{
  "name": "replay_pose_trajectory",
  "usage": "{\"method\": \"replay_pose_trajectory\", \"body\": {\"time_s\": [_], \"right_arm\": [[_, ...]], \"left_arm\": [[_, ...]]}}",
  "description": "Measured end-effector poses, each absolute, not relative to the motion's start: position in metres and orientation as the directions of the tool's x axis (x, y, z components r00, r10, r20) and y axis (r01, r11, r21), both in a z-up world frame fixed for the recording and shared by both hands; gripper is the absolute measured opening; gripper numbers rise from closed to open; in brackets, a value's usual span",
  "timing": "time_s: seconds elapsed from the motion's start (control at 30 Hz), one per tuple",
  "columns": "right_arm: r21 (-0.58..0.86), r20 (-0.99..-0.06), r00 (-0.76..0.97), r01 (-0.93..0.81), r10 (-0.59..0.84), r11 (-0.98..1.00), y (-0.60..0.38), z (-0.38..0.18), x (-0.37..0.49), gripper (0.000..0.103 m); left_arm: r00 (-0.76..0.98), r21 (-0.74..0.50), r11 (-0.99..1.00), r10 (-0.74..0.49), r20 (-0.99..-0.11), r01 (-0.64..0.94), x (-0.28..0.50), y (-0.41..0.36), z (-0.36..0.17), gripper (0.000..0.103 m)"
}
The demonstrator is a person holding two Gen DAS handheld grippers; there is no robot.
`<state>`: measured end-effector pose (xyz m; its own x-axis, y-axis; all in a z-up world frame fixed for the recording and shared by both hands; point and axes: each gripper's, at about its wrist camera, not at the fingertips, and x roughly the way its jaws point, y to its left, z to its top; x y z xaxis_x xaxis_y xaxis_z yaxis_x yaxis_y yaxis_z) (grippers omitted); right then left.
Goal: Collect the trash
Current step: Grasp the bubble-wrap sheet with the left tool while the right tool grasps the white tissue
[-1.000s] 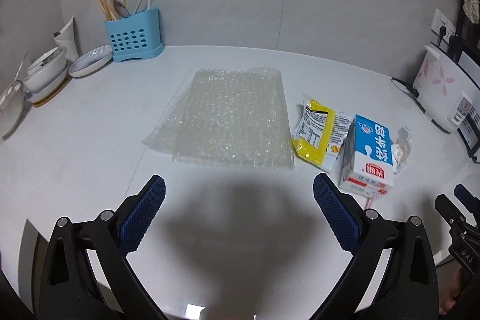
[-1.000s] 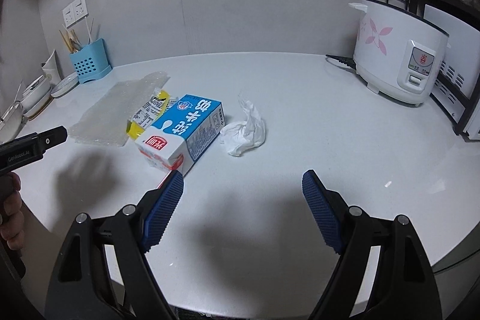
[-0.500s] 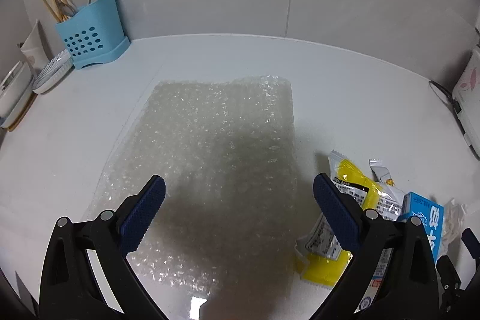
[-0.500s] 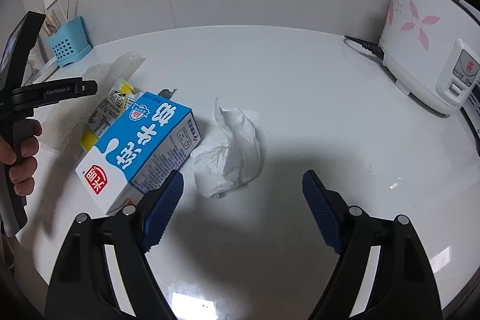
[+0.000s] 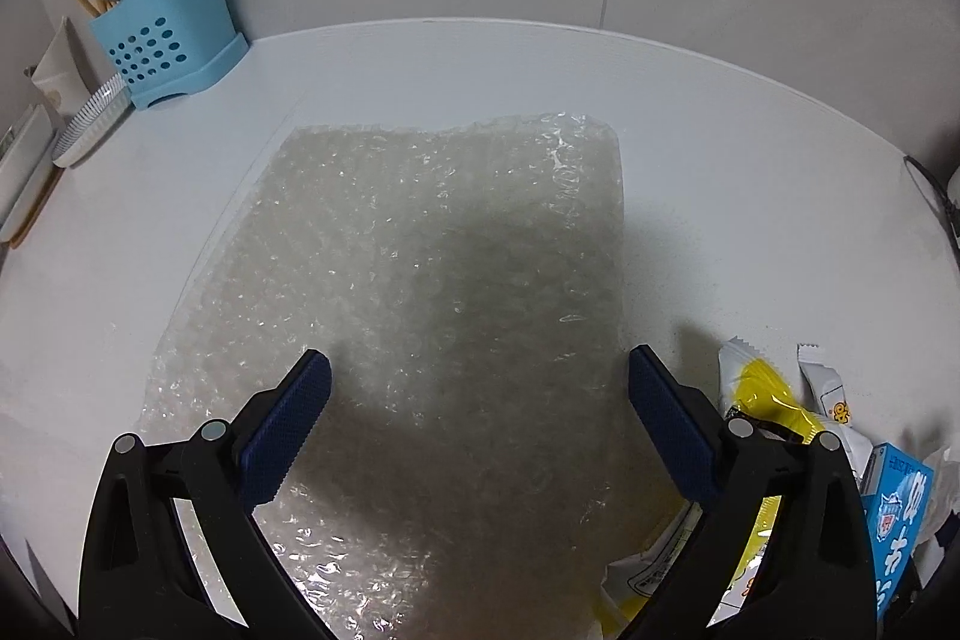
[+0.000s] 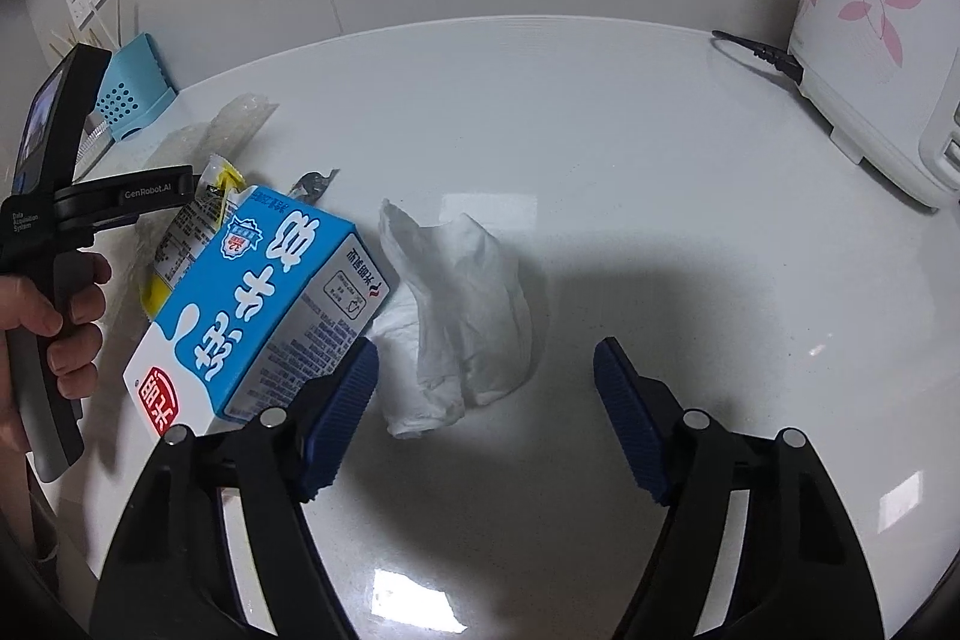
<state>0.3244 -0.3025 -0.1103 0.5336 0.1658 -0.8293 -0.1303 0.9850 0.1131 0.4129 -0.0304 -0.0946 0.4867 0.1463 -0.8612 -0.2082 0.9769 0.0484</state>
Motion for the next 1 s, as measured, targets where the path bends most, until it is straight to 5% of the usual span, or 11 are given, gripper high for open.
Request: {"method": "replay_pose_trajectory", "body": {"time_s": [0.13, 0.43, 0.6, 0.67, 1.0], "right_arm": [[0.096, -0.826, 0.541, -0.14, 0.158, 0.985, -0.297, -0.11, 0.325, 0.06], [0.076, -0.823, 0.55, -0.141, 0.142, 0.987, -0.29, -0.109, 0.324, 0.027], [0.078, -0.824, 0.55, -0.13, 0.138, 0.988, -0.289, -0.108, 0.323, 0.018], [0.084, -0.825, 0.549, -0.122, 0.138, 0.989, -0.29, -0.108, 0.322, 0.017], [0.098, -0.802, 0.583, -0.086, 0.13, 0.991, -0.3, -0.086, 0.299, 0.016]], "left_arm": [[0.484, 0.048, 0.976, 0.148, -0.862, -0.213, 0.411, -0.027, -0.094, 0.09], [0.443, 0.055, 0.969, 0.16, -0.882, -0.24, 0.403, -0.02, -0.087, 0.059], [0.434, 0.093, 0.963, 0.2, -0.879, -0.255, 0.398, -0.016, -0.083, 0.021], [0.437, 0.099, 0.962, 0.205, -0.876, -0.253, 0.396, -0.013, -0.082, 0.015], [0.507, 0.086, 0.973, 0.186, -0.842, -0.215, 0.361, -0.017, -0.066, 0.011]]}}
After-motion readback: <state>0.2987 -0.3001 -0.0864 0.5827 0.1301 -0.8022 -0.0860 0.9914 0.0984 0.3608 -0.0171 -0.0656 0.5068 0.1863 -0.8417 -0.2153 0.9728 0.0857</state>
